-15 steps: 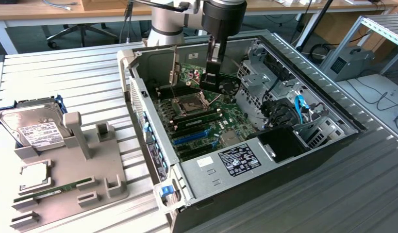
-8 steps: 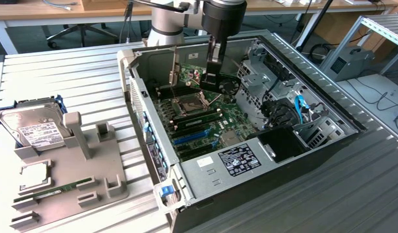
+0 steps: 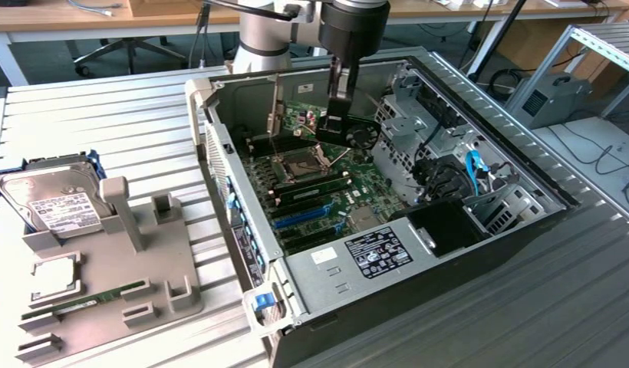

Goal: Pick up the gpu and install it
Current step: 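Insert the gpu into the slot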

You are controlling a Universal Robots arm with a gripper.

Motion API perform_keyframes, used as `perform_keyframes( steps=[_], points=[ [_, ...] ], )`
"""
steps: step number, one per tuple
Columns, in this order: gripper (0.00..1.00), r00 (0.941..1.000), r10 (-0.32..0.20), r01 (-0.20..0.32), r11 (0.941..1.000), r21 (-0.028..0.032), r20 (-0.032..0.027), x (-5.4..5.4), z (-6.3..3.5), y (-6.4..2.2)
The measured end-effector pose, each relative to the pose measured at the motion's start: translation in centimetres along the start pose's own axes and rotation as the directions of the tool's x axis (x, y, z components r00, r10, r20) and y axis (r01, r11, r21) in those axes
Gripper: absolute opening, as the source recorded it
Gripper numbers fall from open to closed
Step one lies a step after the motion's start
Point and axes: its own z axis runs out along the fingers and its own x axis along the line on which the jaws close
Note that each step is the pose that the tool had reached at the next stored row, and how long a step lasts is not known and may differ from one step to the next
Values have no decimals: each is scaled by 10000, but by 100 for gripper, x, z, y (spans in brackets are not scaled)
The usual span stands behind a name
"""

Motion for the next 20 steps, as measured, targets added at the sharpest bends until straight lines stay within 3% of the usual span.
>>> perform_keyframes(
  steps=[20],
  points=[
    [26, 9983, -580, 580, 9983, -8, 22, 0, 0, 0]
  ],
)
